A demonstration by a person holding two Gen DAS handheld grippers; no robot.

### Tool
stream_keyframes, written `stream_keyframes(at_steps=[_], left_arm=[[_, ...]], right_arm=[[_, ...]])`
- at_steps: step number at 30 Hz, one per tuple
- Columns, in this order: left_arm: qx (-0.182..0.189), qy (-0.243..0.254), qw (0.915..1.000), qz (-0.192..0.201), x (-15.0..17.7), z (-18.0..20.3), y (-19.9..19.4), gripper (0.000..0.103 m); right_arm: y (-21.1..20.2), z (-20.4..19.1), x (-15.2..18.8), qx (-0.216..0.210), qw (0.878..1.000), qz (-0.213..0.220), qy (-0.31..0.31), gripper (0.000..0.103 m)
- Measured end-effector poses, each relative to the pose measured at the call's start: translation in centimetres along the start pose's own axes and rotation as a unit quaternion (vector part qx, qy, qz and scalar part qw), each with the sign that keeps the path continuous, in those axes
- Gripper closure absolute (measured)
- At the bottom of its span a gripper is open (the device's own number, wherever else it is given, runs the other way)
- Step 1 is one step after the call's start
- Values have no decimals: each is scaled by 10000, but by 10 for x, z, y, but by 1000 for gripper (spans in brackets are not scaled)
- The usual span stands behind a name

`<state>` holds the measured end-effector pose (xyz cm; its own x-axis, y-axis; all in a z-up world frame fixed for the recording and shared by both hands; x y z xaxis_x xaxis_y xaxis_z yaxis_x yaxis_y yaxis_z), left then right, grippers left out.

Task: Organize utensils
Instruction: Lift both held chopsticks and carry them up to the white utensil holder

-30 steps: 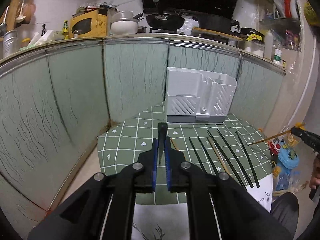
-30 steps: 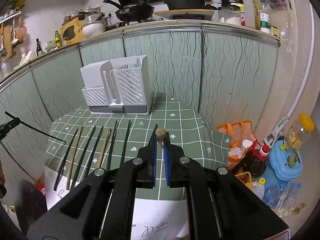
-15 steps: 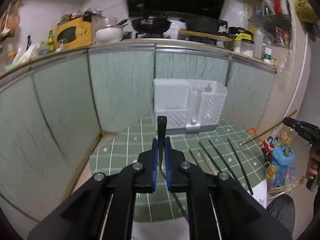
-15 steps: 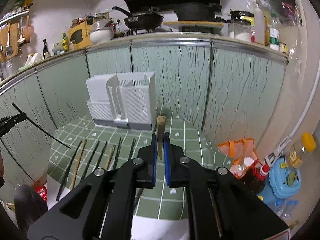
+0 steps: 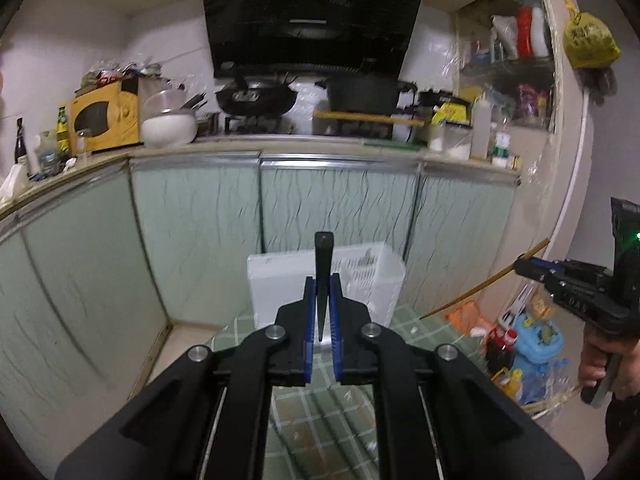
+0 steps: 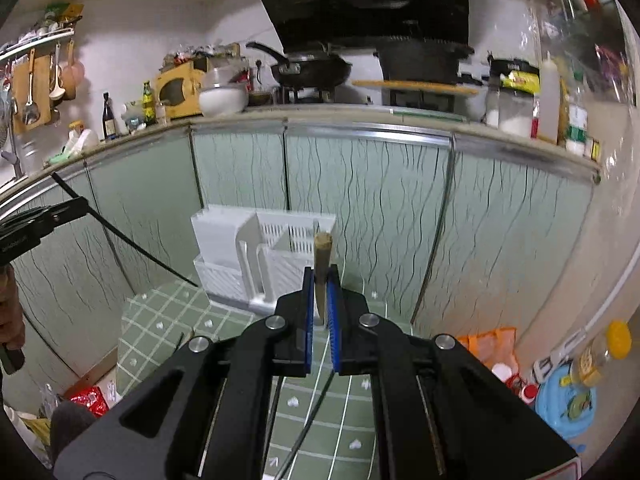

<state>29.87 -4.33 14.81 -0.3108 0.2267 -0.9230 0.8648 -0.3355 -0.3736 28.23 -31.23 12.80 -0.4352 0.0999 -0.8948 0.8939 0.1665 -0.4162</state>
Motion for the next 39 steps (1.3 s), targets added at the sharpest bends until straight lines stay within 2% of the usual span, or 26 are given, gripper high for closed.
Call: stream_keyframes(at_steps=[5,9,14,23,30,39], left_arm=[[210,-105,9996,141,-25,10,12,97],[369,-219,9990,147,-32,20,28,97],[473,-288,9984,91,-32,29,49,97],[610,-394,9973,99,-57,32,88,97],[603,-320,9976,-117,-66,33,126,97],[534,-167,9982,204,-94,35,111,97]], right_arm=[[-4,-14,-26,-187,9997,157,-20,97],[0,-22,-36,-395,9991,166,6,97],[9,-23,-42,-412,9989,214,-34,97],[48,-12,-56,-395,9992,108,-10,97],[87,-5,-57,-349,9993,-125,17,97],[95,3,-56,-381,9991,-164,83,97]])
Point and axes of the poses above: each gripper's, at about its wrist camera, not at the fingertips, and y roughly the way its jaws point, z to its right, x to its underside, the point moved 8 cm from there along y, roughly the way its jaws point, and after that the axes turned 9 degrees about y, right-handed, at the moved point
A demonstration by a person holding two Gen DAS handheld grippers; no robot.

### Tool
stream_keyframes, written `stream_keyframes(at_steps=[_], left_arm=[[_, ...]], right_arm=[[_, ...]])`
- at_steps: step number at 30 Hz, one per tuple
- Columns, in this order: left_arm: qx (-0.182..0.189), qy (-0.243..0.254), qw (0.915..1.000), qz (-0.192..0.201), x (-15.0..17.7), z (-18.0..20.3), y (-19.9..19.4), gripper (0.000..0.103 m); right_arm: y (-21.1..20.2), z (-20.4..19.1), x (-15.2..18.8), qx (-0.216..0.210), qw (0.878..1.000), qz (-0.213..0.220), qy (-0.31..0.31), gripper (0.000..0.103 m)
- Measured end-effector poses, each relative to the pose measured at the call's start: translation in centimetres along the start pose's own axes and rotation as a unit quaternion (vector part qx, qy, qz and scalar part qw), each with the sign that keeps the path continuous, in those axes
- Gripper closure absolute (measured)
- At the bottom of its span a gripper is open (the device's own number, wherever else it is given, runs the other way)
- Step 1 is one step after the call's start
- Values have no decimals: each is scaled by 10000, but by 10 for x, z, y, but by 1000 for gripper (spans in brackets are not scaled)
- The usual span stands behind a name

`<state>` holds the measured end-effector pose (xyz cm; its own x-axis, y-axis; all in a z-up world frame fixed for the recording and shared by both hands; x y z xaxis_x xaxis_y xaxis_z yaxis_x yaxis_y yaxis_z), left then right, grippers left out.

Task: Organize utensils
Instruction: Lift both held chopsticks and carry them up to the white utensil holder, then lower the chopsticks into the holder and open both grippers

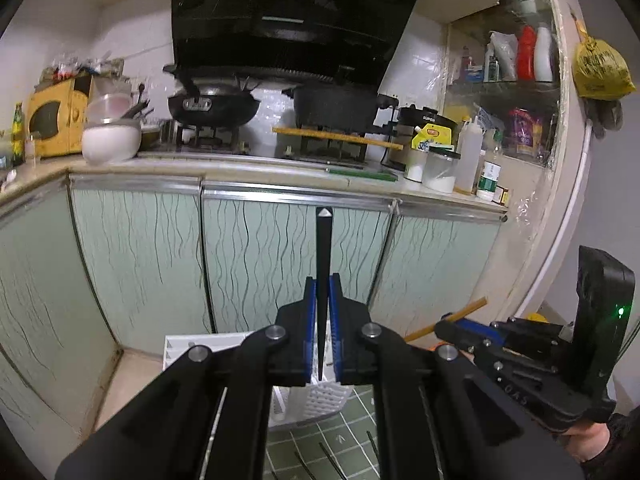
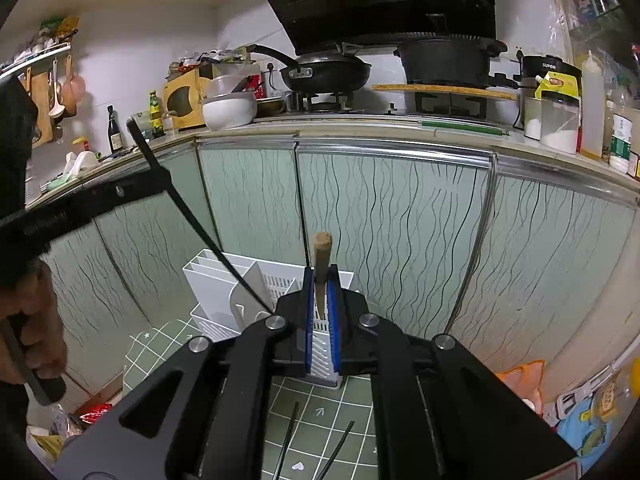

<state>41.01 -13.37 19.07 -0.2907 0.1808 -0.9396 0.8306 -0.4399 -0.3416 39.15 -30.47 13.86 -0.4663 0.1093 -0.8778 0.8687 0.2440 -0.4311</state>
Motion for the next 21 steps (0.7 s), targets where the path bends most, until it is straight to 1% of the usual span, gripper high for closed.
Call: stream_keyframes(at_steps=[3,6,10,13,14,15,16,17,18,19,21], left_arm=[[17,49,10000,-26,-5,1,7,97],[-11,118,9999,-112,1,1,19,97],[42,173,9994,-314,20,0,42,97],[167,222,9985,-482,37,-1,58,96],[204,246,9979,-558,43,-2,64,96],[195,246,9976,-609,48,-4,68,96],[181,243,9972,-684,53,-7,71,85],[157,235,9972,-698,56,-9,71,57],[94,224,9974,-684,58,-12,70,39],[-46,208,9980,-600,59,-17,65,13],[-89,174,9989,-422,58,-21,55,11]], right_arm=[[4,0,0,19,10000,-29,-42,97],[14,0,2,13,9999,-114,-34,97],[33,3,10,1,9995,-319,-22,97],[45,6,16,-64,9991,-413,-2,97],[47,7,16,-68,9991,-409,15,94],[49,10,17,-56,9991,-421,51,80],[48,11,17,-68,9991,-405,68,72],[46,12,18,-72,9993,-365,59,55],[41,13,17,-4,9996,-265,1,38],[38,14,17,53,9998,-201,-32,31],[27,16,15,174,9998,-20,-83,14]])
Point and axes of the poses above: each gripper's, at about its wrist camera, not at the fingertips, and y roughly the way its jaws point, z to its right, x to its underside, the point moved 8 cm from there along y, roughly the way its jaws point, and after that the axes turned 9 degrees about y, right-handed, at the moved point
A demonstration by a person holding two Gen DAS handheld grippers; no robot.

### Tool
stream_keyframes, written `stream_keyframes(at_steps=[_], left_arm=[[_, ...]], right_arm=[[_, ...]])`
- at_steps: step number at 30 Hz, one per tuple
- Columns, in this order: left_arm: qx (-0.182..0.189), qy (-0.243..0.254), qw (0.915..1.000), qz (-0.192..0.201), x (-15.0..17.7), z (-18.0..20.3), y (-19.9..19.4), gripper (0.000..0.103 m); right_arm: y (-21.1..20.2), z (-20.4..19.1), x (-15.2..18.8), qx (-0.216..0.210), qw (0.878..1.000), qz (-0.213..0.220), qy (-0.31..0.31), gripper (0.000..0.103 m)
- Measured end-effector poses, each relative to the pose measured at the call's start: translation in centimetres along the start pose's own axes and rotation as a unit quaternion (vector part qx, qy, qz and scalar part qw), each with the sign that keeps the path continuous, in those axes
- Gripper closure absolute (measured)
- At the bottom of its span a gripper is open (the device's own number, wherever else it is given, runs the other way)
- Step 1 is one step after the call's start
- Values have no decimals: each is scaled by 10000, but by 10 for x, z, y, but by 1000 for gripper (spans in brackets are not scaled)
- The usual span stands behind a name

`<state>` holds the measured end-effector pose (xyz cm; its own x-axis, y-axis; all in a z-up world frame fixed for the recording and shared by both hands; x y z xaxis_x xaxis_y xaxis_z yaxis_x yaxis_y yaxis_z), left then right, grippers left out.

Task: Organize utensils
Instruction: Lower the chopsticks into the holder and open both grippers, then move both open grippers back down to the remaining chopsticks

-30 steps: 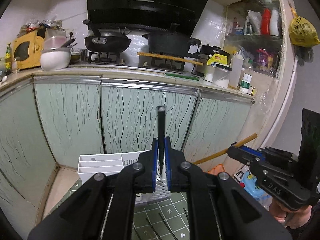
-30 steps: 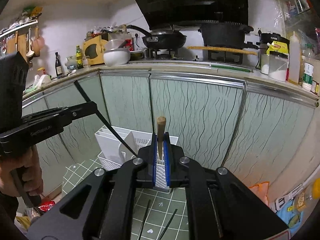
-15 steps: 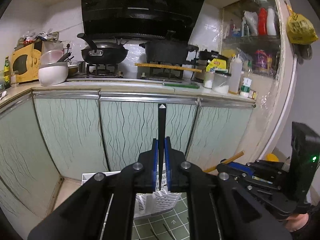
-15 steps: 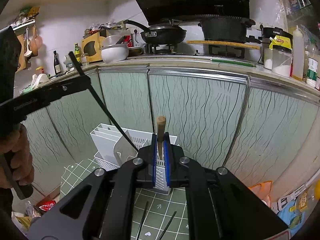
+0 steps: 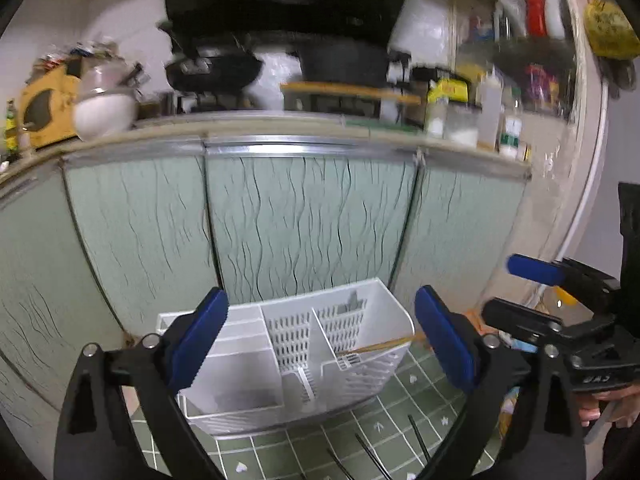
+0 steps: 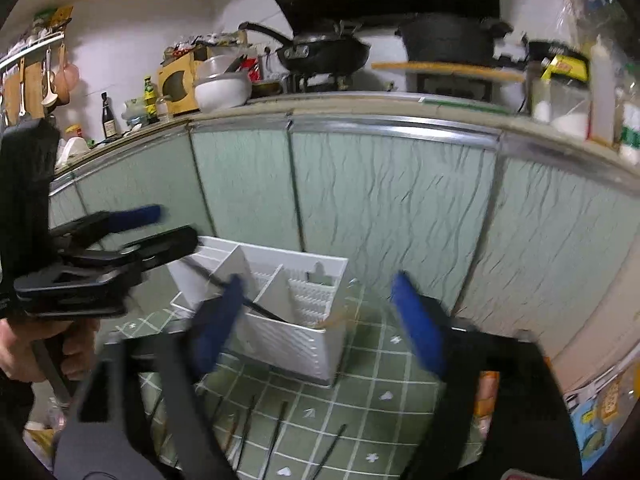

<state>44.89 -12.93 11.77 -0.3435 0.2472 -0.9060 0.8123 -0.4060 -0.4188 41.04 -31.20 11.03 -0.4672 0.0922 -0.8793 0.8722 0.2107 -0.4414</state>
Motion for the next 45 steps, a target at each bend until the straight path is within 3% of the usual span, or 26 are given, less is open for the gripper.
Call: stream_keyframes(at_steps=[2,9,16,24,37,45], left_arm=[[-133,-35,9999,-66,6,-4,-8,5],[-409,245,9987,-165,37,0,-40,5],[-648,500,9966,-24,62,6,-85,5],[-861,278,9959,-79,95,-2,-123,5],[-954,283,9948,-216,163,-6,-145,5],[-1093,217,9931,-363,204,-6,-149,5]], right_arm=[[-10,2,0,83,9999,135,-18,8],[-44,6,11,119,9996,274,2,8],[-73,7,35,187,9995,270,19,8],[-102,-7,75,296,9988,234,-301,8],[-100,-13,145,299,9994,-54,-187,8],[-84,-9,192,518,9982,-159,-253,8]])
Point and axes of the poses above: each gripper's, at about its wrist camera, not at the fingertips, and y roughly the way its jaws point, z to its right, x to its underside, the point moved 8 cm from there along y, roughly the way its jaws point, and after that the axes turned 9 degrees about y, right-handed, at the moved point
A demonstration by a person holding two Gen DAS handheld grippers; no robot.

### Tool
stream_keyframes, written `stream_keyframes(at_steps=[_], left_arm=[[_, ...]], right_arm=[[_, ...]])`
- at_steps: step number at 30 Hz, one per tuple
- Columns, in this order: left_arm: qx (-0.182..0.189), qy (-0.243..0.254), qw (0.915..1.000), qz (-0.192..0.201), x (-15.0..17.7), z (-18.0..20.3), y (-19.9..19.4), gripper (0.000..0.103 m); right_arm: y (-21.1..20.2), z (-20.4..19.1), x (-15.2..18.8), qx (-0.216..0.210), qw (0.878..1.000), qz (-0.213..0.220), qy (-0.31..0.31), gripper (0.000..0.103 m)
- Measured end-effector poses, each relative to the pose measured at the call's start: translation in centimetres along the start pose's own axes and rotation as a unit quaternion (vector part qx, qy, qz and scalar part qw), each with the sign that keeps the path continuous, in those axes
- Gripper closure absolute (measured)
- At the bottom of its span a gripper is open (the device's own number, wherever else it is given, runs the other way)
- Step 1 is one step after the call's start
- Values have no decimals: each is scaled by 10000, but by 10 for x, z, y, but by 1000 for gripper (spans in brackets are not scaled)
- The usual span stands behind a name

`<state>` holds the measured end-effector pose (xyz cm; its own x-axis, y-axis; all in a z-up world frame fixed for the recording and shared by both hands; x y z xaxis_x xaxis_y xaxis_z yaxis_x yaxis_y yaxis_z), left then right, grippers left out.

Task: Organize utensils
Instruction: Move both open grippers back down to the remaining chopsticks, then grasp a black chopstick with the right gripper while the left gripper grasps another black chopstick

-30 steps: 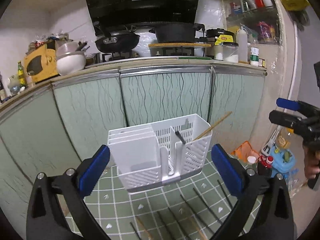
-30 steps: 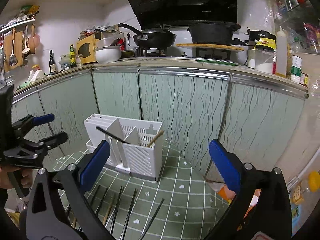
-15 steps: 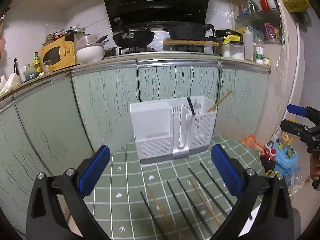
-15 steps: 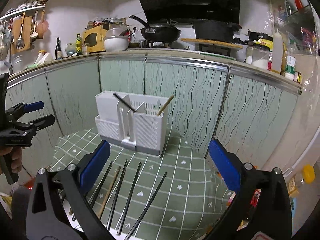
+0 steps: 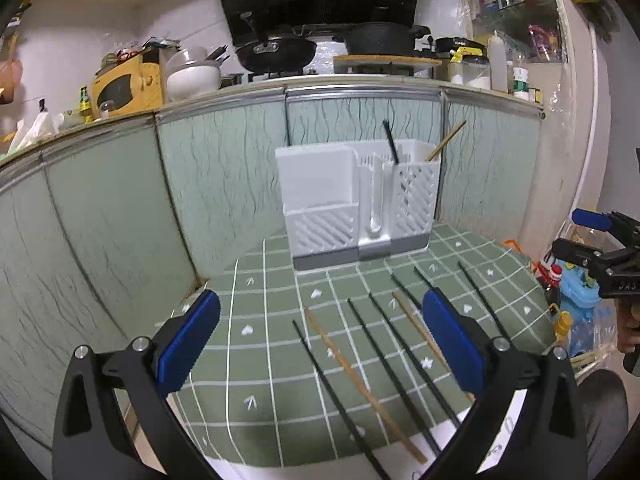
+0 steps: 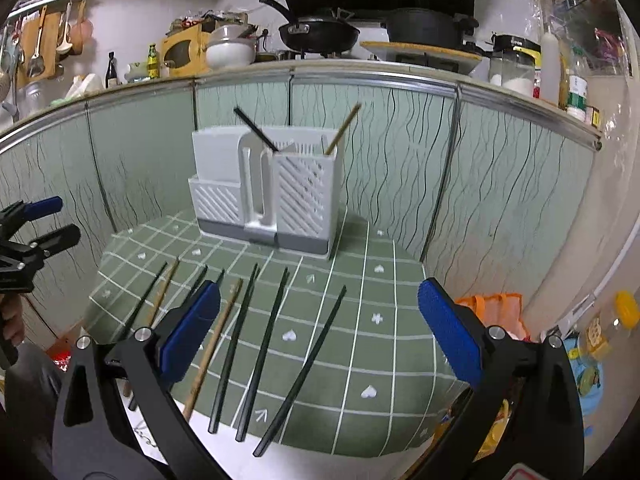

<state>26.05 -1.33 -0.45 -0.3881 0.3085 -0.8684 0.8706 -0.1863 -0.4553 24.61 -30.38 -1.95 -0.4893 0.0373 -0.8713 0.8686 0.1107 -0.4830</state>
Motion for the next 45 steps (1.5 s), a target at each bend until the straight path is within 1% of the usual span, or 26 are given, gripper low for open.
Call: stream_keyframes(at_steps=[3,7,10,13,16,17,21,25,27,28,29,33,35,37,38,40,42,43,44,45], left_arm=[[2,-73,10000,-67,14,1,0,5],[-58,-128,9998,-135,32,-1,1,5],[-14,-219,9995,-217,46,-2,2,5],[-62,-161,9994,-311,60,1,4,5],[-171,4,9990,-416,74,8,5,5],[-221,49,9985,-495,81,11,7,5],[-220,-7,9973,-700,101,17,10,5],[-144,-91,9969,-770,114,27,11,5],[-107,-100,9964,-836,121,33,12,8],[-92,-90,9962,-861,124,36,13,13],[-85,-74,9959,-893,127,39,14,20],[-56,-137,9955,-936,136,47,17,27],[-29,-163,9951,-977,140,51,20,42],[-72,-167,9947,-1008,144,53,23,47],[-72,-172,9946,-1018,145,55,23,52],[-80,-180,9946,-1017,146,55,24,57],[-144,-135,9946,-1021,146,56,25,65],[-169,-142,9945,-1022,145,55,26,72],[-182,-148,9944,-1032,145,54,26,76],[-209,-145,9942,-1046,146,53,26,78]], right_arm=[[6,1,16,68,9999,-49,-67,8],[11,2,30,160,9998,-118,-35,8],[13,1,39,182,9997,-147,-28,8],[15,0,49,256,9995,-170,-55,8],[18,-3,59,282,9993,-238,-91,8],[20,-3,64,295,9991,-277,-88,8],[25,-1,78,328,9985,-441,-40,8],[28,4,91,449,9971,-621,29,8],[30,6,99,474,9960,-755,80,10],[31,7,102,466,9956,-800,114,12],[32,7,105,455,9952,-853,142,15],[34,6,116,451,9936,-1030,129,28],[35,6,121,425,9928,-1105,158,30],[36,4,123,346,9927,-1141,201,35],[37,3,125,319,9924,-1170,201,37],[40,0,129,278,9919,-1226,188,42],[45,-1,133,354,9908,-1298,165,50],[47,-1,134,354,9902,-1336,191,52],[49,-1,136,330,9898,-1371,224,56],[51,-2,138,320,9891,-1412,268,59]])
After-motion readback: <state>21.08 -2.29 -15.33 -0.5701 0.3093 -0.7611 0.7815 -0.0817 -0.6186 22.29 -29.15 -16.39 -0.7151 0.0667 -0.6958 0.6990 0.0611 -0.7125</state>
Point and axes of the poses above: each gripper's, at about its wrist camera, not at the fingertips, and y roughly the way its jaws point, z to its right, x to its underside, the point moved 8 cm from there along y, roughly the way its jaws point, and after that the axes turned 9 degrees about y, right-handed, at the moved point
